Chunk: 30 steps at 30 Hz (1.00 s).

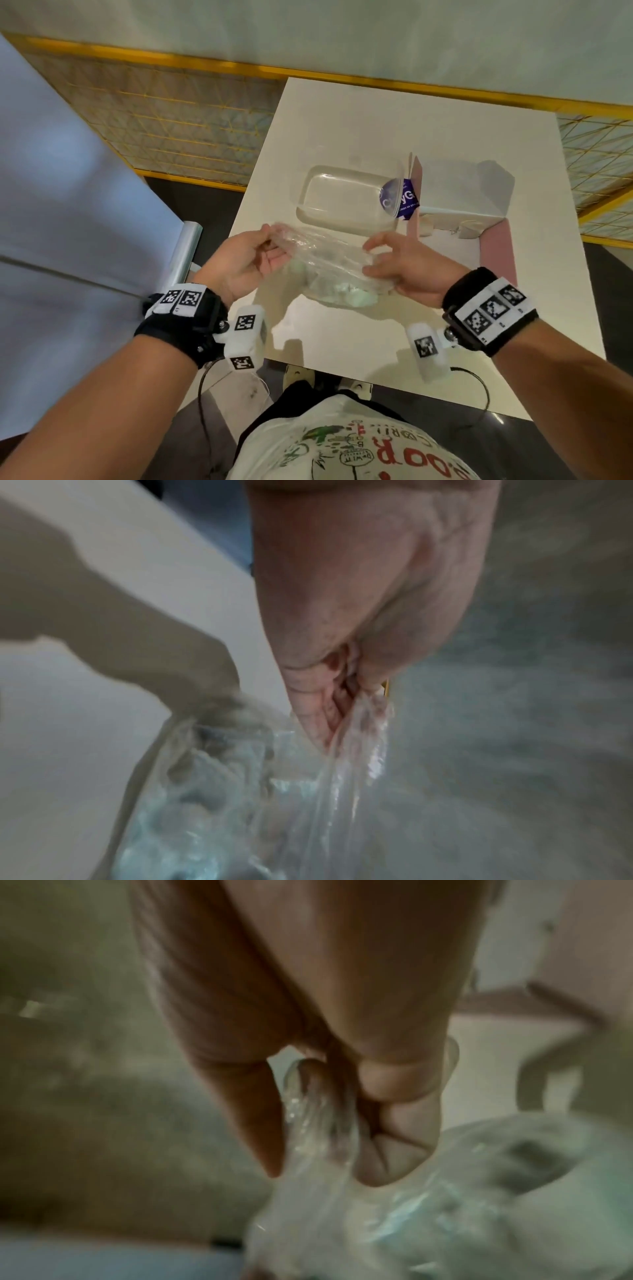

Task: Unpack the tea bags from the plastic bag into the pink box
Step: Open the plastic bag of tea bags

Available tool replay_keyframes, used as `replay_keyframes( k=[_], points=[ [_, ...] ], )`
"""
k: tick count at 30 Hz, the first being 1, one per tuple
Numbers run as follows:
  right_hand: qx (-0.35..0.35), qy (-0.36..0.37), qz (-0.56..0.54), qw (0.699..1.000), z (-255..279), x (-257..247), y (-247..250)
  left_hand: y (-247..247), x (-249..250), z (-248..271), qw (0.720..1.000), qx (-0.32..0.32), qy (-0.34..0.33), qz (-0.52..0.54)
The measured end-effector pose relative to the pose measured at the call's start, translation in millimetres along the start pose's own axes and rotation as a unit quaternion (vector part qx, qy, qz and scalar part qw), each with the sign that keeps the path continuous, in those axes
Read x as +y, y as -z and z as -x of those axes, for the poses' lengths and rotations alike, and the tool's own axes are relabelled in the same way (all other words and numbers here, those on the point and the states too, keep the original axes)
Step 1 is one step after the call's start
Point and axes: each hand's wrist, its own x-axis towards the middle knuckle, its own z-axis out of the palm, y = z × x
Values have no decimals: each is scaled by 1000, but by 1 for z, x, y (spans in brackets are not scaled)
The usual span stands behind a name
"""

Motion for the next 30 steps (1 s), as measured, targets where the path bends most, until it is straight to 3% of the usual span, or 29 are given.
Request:
replay_keyframes(
  k=[1,3,5,6,8,10,12,13,15,17,18,19,21,24,26,27,29,30],
  points=[
    [35,11,99,994,-1,8,-1,-5,-3,2,1000,6,11,28],
    [114,48,180,976,-6,22,-3,-14,-12,4,999,32,15,41],
    [192,54,181,963,-18,33,-2,-15,-18,6,1000,16,17,18],
    [214,29,121,969,-24,35,1,-12,-19,5,999,-4,28,-24],
    [182,-40,-102,977,-27,30,0,-1,-25,2,980,-37,12,-197],
    [102,-62,-304,945,-28,23,-2,7,-29,3,914,-45,-25,-402],
    [65,-68,-361,928,-29,18,-8,20,-33,-3,865,-35,-44,-499],
    [55,-76,-378,921,-31,17,-11,26,-34,-7,864,-19,-46,-501],
    [25,-93,-398,912,-34,20,-10,34,-34,-14,907,21,-37,-419],
    [-5,-89,-266,960,-32,27,-3,36,-33,-18,963,37,-10,-265],
    [-6,-76,-118,990,-28,32,-3,33,-33,-19,984,30,9,-176],
    [20,-60,41,997,-25,40,-5,29,-33,-19,993,28,34,-105],
    [106,11,222,969,-22,51,-12,19,-39,-21,997,37,69,-17],
    [189,68,258,945,-30,63,-13,12,-46,-22,989,22,130,66],
    [234,22,110,966,-32,58,-10,15,-43,-20,991,-37,129,18],
    [219,-17,-11,975,-33,54,-7,18,-42,-19,991,-56,118,-35],
    [124,-75,-245,959,-32,46,-3,28,-41,-18,978,-51,92,-181],
    [83,-81,-308,944,-31,43,-2,30,-41,-15,959,-35,73,-272]
  ],
)
